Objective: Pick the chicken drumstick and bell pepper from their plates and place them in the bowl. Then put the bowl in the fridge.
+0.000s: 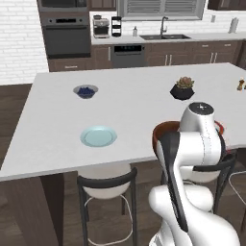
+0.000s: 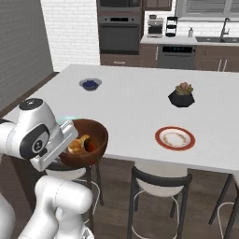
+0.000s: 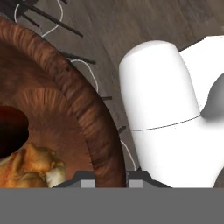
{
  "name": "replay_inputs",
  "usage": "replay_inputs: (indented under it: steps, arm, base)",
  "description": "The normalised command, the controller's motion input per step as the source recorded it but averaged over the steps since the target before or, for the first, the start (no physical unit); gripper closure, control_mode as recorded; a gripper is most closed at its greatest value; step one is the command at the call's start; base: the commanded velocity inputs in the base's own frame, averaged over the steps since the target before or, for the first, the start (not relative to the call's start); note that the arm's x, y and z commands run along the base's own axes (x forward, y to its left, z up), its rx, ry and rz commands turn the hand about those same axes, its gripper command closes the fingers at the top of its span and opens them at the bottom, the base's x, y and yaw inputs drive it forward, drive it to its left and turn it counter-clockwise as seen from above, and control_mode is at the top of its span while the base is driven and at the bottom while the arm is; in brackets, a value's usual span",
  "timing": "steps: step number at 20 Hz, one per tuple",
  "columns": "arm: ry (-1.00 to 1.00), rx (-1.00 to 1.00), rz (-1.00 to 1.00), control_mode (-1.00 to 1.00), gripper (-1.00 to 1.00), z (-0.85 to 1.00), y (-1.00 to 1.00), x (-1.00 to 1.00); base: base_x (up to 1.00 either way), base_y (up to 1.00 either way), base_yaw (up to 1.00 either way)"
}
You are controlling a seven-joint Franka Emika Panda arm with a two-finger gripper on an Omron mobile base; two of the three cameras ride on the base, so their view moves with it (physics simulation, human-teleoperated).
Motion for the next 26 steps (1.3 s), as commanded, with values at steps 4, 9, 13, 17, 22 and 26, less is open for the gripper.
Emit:
replay_inputs:
  steps: [4, 9, 13, 17, 22, 26]
  arm:
    - [0.0, 0.0, 0.0, 1.0, 1.0, 0.0, 0.0, 0.0]
    - [0.0, 0.0, 0.0, 1.0, 1.0, 0.0, 0.0, 0.0]
    - [0.0, 0.0, 0.0, 1.0, 1.0, 0.0, 0.0, 0.0]
    - [0.0, 0.0, 0.0, 1.0, 1.0, 0.0, 0.0, 0.0]
    - [0.0, 0.0, 0.0, 1.0, 1.0, 0.0, 0.0, 0.0]
    - [0.0, 0.0, 0.0, 1.0, 1.0, 0.0, 0.0, 0.0]
  base:
    - [-1.0, -0.01, 0.0]
    - [-0.4, -0.05, -0.51]
    - [0.0, 0.01, -0.9]
    - [0.0, 0.06, -0.96]
    - [0.0, 0.01, -0.93]
    - [0.16, 0.0, -0.83]
